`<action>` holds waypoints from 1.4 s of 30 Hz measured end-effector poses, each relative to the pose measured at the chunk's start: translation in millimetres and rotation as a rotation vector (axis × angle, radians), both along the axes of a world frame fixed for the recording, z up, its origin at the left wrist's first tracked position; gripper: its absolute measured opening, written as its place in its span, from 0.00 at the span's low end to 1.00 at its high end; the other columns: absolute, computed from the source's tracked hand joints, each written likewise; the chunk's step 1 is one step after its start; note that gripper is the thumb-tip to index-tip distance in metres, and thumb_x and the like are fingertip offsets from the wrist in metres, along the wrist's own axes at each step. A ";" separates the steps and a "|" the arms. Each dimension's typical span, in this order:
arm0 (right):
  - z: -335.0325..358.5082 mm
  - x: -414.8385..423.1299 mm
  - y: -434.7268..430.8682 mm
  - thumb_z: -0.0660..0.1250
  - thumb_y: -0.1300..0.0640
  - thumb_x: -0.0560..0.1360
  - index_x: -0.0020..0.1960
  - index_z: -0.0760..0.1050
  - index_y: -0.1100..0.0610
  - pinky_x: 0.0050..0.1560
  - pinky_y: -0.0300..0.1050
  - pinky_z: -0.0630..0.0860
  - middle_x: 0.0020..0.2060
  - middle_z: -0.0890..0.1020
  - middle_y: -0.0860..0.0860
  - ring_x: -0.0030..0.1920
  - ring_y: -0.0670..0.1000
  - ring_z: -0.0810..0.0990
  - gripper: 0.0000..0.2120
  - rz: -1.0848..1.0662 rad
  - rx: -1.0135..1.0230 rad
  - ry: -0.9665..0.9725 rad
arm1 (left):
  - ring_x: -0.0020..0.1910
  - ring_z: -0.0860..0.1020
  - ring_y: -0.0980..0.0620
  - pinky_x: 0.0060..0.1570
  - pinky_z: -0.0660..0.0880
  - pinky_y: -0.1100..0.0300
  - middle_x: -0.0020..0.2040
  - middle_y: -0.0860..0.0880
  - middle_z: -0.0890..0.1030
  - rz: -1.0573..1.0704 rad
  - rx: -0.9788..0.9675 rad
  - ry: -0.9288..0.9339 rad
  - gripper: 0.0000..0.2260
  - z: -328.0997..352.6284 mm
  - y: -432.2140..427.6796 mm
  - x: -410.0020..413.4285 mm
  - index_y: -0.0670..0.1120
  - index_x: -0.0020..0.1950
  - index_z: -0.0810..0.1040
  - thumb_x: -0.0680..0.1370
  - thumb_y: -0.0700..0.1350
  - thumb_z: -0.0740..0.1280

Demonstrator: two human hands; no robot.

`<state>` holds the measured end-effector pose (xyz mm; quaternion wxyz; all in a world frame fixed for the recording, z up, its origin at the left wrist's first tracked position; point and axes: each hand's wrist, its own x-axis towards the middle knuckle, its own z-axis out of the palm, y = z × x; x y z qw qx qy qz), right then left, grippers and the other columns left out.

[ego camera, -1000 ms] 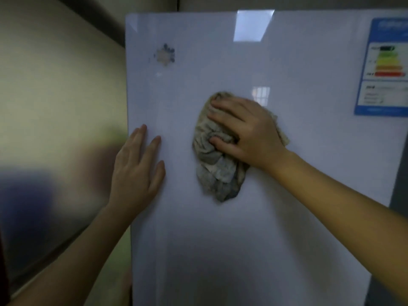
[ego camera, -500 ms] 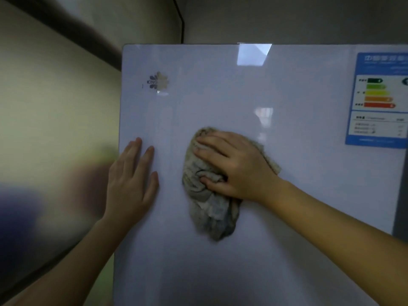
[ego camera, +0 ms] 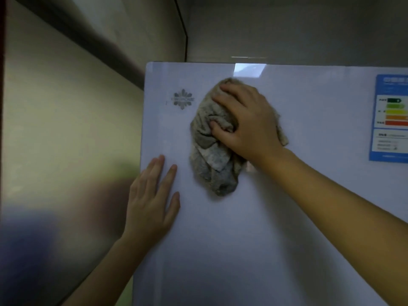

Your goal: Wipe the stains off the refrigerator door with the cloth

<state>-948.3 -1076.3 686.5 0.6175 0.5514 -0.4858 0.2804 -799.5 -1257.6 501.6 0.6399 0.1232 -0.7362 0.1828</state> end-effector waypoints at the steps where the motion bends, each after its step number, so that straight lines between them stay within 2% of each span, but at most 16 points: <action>1: 2.3 10.6 -15.6 0.70 0.44 0.75 0.67 0.79 0.56 0.69 0.51 0.69 0.68 0.79 0.56 0.69 0.59 0.76 0.25 0.002 0.017 0.021 | 0.79 0.63 0.41 0.72 0.63 0.46 0.80 0.40 0.64 0.000 -0.013 -0.005 0.26 0.5 -2.2 1.0 0.45 0.78 0.66 0.82 0.53 0.58; 5: 9.0 49.3 -73.7 0.70 0.44 0.74 0.67 0.79 0.58 0.70 0.53 0.69 0.67 0.79 0.57 0.68 0.60 0.76 0.26 -0.015 0.117 0.128 | 0.74 0.66 0.38 0.70 0.64 0.45 0.72 0.35 0.72 -0.032 -0.007 0.044 0.19 -0.6 -1.5 -3.9 0.40 0.67 0.74 0.80 0.50 0.60; 7: 10.0 56.1 -83.9 0.71 0.44 0.74 0.67 0.79 0.59 0.69 0.54 0.70 0.67 0.79 0.58 0.68 0.60 0.76 0.26 -0.009 0.133 0.150 | 0.74 0.66 0.38 0.72 0.64 0.44 0.71 0.35 0.73 -0.065 0.024 0.058 0.19 -1.9 -0.5 -7.1 0.39 0.65 0.76 0.79 0.49 0.62; 10: 8.4 49.6 -73.1 0.71 0.44 0.75 0.69 0.78 0.59 0.70 0.54 0.70 0.68 0.79 0.58 0.69 0.61 0.76 0.28 -0.016 0.148 0.155 | 0.76 0.65 0.38 0.74 0.63 0.44 0.72 0.35 0.72 -0.095 0.029 0.064 0.19 -2.9 -1.1 -7.8 0.40 0.66 0.74 0.79 0.48 0.62; 15: 6.1 18.8 -20.3 0.70 0.44 0.77 0.70 0.77 0.59 0.71 0.53 0.69 0.70 0.78 0.58 0.70 0.60 0.75 0.27 -0.058 0.162 0.123 | 0.81 0.60 0.43 0.78 0.57 0.48 0.80 0.41 0.63 -0.117 0.057 0.029 0.25 -1.9 4.6 -1.2 0.44 0.78 0.66 0.82 0.50 0.60; 21: -8.5 -34.8 64.5 0.70 0.45 0.78 0.71 0.76 0.60 0.70 0.58 0.71 0.71 0.76 0.59 0.70 0.62 0.75 0.27 -0.119 0.104 0.041 | 0.79 0.62 0.39 0.75 0.62 0.43 0.80 0.39 0.63 -0.073 0.098 -0.015 0.25 0.8 14.4 5.8 0.43 0.77 0.69 0.81 0.51 0.59; 27: -79.5 -57.6 127.4 0.73 0.40 0.73 0.75 0.72 0.59 0.76 0.54 0.66 0.75 0.72 0.58 0.75 0.60 0.70 0.36 -0.161 0.222 -0.059 | 0.78 0.64 0.38 0.75 0.62 0.42 0.79 0.39 0.64 -0.119 0.158 -0.088 0.24 -11.8 62.3 -12.4 0.44 0.75 0.70 0.81 0.52 0.59; 31: -161.9 -70.4 155.2 0.72 0.43 0.77 0.73 0.75 0.59 0.73 0.55 0.68 0.73 0.74 0.58 0.73 0.61 0.72 0.30 -0.201 0.239 -0.103 | 0.78 0.64 0.40 0.75 0.60 0.49 0.79 0.40 0.65 -0.194 0.246 -0.173 0.24 -47.2 113.4 -26.7 0.43 0.75 0.70 0.81 0.52 0.58; 34: -228.7 -75.4 178.1 0.72 0.48 0.77 0.70 0.77 0.59 0.68 0.56 0.73 0.69 0.77 0.58 0.67 0.61 0.75 0.25 -0.206 0.237 -0.253 | 0.77 0.66 0.41 0.73 0.63 0.49 0.79 0.40 0.67 -0.251 0.345 -0.271 0.24 -95.4 155.3 -31.8 0.43 0.74 0.72 0.82 0.52 0.58; 36: -272.8 -72.5 197.8 0.72 0.52 0.76 0.69 0.78 0.59 0.64 0.56 0.76 0.66 0.78 0.56 0.64 0.60 0.76 0.23 -0.170 0.268 -0.437 | 0.75 0.69 0.42 0.71 0.65 0.49 0.77 0.42 0.69 -0.283 0.436 -0.353 0.23 -132.8 180.3 -31.2 0.44 0.73 0.73 0.82 0.53 0.58; 40: -363.8 -47.7 247.6 0.74 0.57 0.75 0.65 0.78 0.55 0.62 0.40 0.75 0.60 0.78 0.48 0.61 0.50 0.78 0.19 -0.050 0.260 -0.978 | 0.66 0.77 0.43 0.64 0.72 0.50 0.70 0.46 0.78 -0.344 0.679 -0.569 0.24 -212.7 224.3 -20.3 0.47 0.72 0.75 0.82 0.58 0.54; 42: -415.5 -29.2 278.4 0.76 0.59 0.73 0.61 0.79 0.50 0.59 0.37 0.76 0.56 0.81 0.45 0.56 0.45 0.81 0.18 -0.019 0.213 -1.265 | 0.58 0.80 0.44 0.59 0.75 0.50 0.66 0.48 0.80 -0.383 0.790 -0.697 0.24 -253.5 242.4 -10.9 0.49 0.70 0.75 0.82 0.59 0.53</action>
